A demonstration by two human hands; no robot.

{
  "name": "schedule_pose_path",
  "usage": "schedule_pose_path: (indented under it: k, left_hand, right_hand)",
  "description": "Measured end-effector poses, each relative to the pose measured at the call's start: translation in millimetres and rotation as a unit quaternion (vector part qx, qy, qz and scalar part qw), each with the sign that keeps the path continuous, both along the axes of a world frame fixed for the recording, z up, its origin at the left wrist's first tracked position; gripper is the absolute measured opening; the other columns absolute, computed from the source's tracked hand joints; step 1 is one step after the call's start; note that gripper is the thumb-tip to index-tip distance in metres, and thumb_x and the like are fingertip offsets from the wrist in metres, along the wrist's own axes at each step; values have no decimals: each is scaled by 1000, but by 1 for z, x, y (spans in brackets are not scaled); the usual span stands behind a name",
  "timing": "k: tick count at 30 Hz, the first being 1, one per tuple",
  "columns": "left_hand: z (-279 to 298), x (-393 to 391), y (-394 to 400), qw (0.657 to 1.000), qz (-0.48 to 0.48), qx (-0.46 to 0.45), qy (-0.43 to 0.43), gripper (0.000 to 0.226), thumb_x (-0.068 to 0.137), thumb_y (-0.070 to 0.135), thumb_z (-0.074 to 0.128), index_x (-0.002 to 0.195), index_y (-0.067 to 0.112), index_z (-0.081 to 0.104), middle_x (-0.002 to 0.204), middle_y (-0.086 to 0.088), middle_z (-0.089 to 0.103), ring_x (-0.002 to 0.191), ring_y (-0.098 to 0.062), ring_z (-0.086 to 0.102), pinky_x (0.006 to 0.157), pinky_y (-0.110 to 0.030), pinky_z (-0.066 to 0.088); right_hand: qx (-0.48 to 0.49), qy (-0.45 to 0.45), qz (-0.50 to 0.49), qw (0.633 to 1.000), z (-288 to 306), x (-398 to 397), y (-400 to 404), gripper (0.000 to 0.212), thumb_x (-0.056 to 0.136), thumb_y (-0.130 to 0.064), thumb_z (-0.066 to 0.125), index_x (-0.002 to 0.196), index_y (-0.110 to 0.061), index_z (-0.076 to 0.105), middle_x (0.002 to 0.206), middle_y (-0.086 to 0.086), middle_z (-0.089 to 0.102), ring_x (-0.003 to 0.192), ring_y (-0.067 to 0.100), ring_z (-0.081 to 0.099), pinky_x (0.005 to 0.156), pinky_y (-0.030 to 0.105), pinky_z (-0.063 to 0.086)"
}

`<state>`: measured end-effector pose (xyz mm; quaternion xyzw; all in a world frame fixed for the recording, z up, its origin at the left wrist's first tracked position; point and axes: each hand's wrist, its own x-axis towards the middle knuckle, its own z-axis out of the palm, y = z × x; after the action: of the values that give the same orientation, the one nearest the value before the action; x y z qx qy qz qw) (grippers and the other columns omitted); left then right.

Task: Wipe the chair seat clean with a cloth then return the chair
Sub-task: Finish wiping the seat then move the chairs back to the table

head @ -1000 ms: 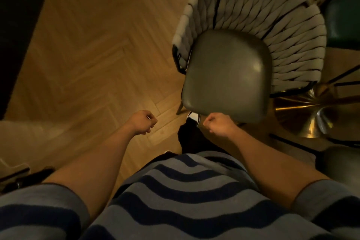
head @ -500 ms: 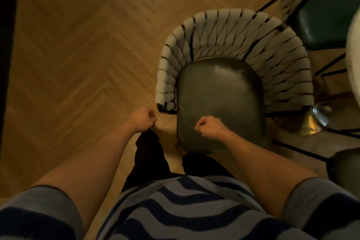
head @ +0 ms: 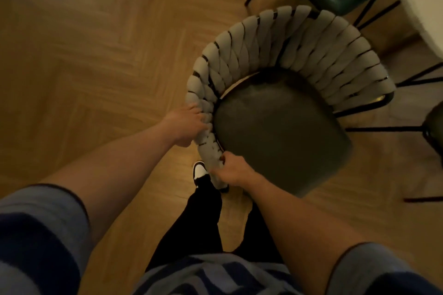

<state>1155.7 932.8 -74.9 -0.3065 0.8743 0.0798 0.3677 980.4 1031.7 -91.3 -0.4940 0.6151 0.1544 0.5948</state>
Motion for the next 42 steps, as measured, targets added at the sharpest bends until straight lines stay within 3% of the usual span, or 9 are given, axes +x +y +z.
schedule_pose_path:
  k: [2,5,11,20,26,29,34,38,42]
  left_hand:
    - [-10,3,-13,996,-83,-15,-9,46,87,27,58,132,29,51,133,0,51,132,-23,37,117,-42,16]
    - [-24,5,-19,990,-132,-44,15,29,87,29,57,116,32,63,111,6,62,116,-19,51,112,-44,25]
    - [-18,-2,-6,989,-138,-45,41,18,85,27,53,94,32,69,91,8,64,95,-16,57,94,-36,35]
    - [-6,-48,94,991,-126,18,46,20,91,38,51,99,31,67,91,5,66,88,-17,58,80,-35,31]
    - [1,-104,167,991,-94,56,71,17,88,39,54,83,26,65,67,4,48,66,-17,42,73,-35,30]
    - [-1,-118,182,989,-85,71,96,20,90,41,51,87,25,63,73,1,50,73,-20,46,76,-35,33]
    - [-15,-105,154,976,-108,162,99,31,89,41,58,116,27,56,110,-1,59,98,-23,54,83,-35,38]
    - [-24,-81,90,967,-202,151,34,34,84,48,61,112,28,57,105,0,62,93,-22,58,73,-33,41]
    - [-33,-62,11,941,-328,85,1,35,84,45,58,118,34,56,112,8,62,105,-19,57,99,-42,38]
  right_hand:
    - [10,17,-7,1000,-9,18,7,73,91,-48,69,145,-9,40,138,11,51,121,31,56,95,42,52]
    - [-22,68,18,997,-17,35,18,70,97,-36,64,149,-4,30,147,17,43,133,35,46,105,42,44]
    - [-25,90,2,996,-15,30,38,53,98,-21,60,143,-10,35,146,16,44,133,37,46,102,45,44]
    - [-28,126,49,990,-3,-37,126,55,97,-15,59,147,-15,37,141,17,49,127,36,53,96,42,47]
    - [-53,177,63,981,15,-99,182,53,101,-12,51,152,-19,39,145,12,46,125,31,56,95,38,48]
    - [-66,208,47,975,18,-119,200,55,98,-8,55,149,-21,43,146,9,45,126,29,55,93,37,49]
    - [-26,217,10,976,20,-111,192,51,92,-18,61,141,-20,46,132,8,54,115,30,60,82,40,52]
    - [-14,195,-15,981,9,-73,158,59,86,-34,68,140,-23,46,139,6,53,127,30,52,98,44,49]
    - [-5,151,-31,988,-6,-25,118,66,83,-42,72,139,-22,43,140,8,51,129,34,50,106,51,43]
